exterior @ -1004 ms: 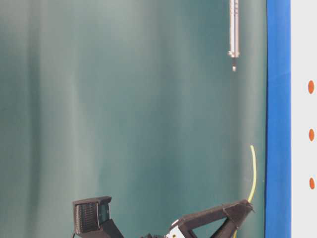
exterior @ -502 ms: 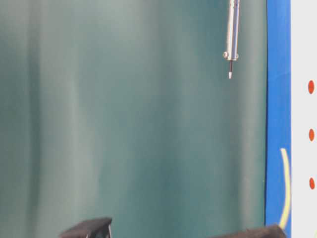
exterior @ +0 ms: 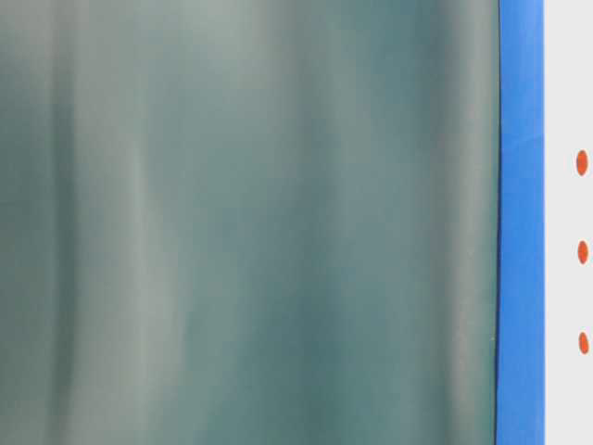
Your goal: Touch the tip of the soldering iron to the tip of the solder at the mark.
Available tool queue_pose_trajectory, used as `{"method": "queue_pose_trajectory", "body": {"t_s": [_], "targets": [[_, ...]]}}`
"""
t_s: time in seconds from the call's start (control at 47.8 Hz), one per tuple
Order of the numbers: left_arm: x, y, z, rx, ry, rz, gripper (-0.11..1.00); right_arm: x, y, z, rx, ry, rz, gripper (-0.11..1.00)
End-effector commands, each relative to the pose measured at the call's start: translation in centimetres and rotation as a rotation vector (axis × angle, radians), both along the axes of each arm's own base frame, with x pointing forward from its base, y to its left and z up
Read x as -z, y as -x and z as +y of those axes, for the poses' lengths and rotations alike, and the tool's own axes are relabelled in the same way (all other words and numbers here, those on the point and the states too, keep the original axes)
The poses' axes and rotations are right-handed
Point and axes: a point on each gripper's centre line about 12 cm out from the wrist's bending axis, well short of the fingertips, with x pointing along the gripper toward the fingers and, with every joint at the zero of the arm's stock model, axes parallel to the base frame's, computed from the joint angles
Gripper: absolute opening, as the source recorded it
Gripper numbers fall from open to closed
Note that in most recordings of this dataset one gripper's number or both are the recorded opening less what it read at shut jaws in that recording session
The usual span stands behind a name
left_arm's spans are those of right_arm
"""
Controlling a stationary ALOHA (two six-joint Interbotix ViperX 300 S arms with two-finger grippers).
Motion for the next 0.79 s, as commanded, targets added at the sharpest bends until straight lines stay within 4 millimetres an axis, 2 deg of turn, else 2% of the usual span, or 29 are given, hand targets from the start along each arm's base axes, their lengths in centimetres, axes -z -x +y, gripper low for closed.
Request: {"method": "queue_pose_trajectory", "body": {"t_s": [0.0,0.105,0.251,0.606,0.648,0.69,0.774], "targets": [[0.6,-0.6,-1.1,0.022,0.007,-0.014,0.02,0.6,-1.5,1.2,-0.006,-0.007,-0.001,0.06],[2.0,-0.7,-1.7,0.037,-0.005,0.008,0.02,2.5,-2.3,2.4,-0.020,0.006,0.050,0.06],[3.4,-0.7,-1.8,0.037,-0.020,0.040,0.02,4.1,-3.0,3.4,-0.019,0.007,0.074,0.06],[4.1,-0.1,-1.4,0.042,-0.041,0.065,0.03,5.8,-3.2,3.5,-0.012,0.021,0.112,0.07],[4.1,-0.1,-1.4,0.042,-0.041,0.065,0.07,5.9,-3.2,3.5,-0.013,0.022,0.116,0.07],[4.1,-0.2,-1.4,0.042,-0.041,0.065,0.16,5.8,-3.3,3.5,-0.013,0.021,0.115,0.08],[3.9,-0.3,-1.3,0.037,-0.041,0.065,0.39,5.6,-3.4,3.5,-0.010,0.018,0.110,0.24]]}}
